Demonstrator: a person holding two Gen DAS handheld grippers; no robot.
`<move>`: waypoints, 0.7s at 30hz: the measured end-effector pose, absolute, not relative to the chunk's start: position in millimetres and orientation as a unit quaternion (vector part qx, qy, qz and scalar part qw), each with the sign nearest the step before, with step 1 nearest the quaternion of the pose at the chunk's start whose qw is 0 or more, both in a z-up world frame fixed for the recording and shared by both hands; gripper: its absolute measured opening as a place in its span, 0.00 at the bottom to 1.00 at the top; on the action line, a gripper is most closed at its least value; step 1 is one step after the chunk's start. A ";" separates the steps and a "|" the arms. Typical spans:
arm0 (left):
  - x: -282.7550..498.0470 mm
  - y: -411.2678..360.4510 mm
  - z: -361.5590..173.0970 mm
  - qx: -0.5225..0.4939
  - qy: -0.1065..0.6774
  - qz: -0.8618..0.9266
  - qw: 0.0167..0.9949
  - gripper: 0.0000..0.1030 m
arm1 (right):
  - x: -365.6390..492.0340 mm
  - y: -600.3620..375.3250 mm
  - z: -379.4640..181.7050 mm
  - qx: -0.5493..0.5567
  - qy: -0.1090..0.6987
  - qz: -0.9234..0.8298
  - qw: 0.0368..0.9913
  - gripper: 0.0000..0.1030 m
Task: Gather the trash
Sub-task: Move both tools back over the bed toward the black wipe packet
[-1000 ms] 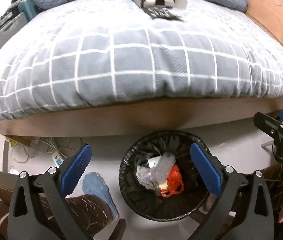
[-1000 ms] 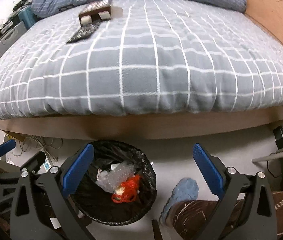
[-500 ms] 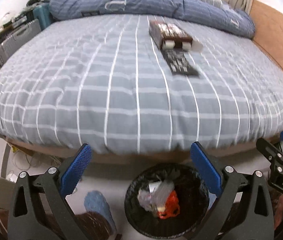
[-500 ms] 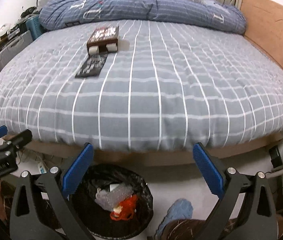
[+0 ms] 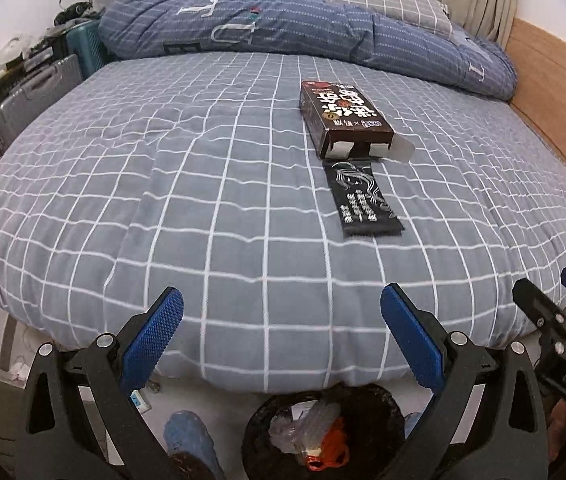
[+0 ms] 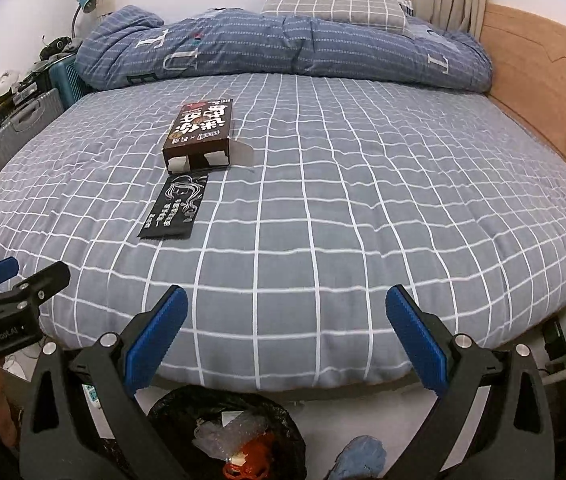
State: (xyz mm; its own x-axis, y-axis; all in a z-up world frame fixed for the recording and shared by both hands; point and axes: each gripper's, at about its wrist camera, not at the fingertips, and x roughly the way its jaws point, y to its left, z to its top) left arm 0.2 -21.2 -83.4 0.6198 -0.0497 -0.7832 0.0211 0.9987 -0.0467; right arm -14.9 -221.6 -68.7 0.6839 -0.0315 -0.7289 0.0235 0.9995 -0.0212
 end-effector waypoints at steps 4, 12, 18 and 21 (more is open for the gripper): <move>13.2 -31.4 -82.1 -0.006 0.434 -0.022 0.901 0.94 | -4.0 -222.0 -68.0 -0.008 0.396 -0.013 0.918 0.93; 50.5 -53.3 -84.6 0.001 0.437 -0.028 0.899 0.94 | 24.4 -229.8 -61.3 -0.001 0.391 -0.008 0.920 0.93; 83.6 -71.0 -93.1 0.012 0.444 -0.031 0.895 0.94 | 53.5 -241.1 -59.3 -0.001 0.388 -0.015 0.921 0.93; 100.8 -79.4 -99.7 0.011 0.451 -0.037 0.892 0.94 | 67.6 -247.0 -58.5 0.000 0.388 -0.020 0.922 0.93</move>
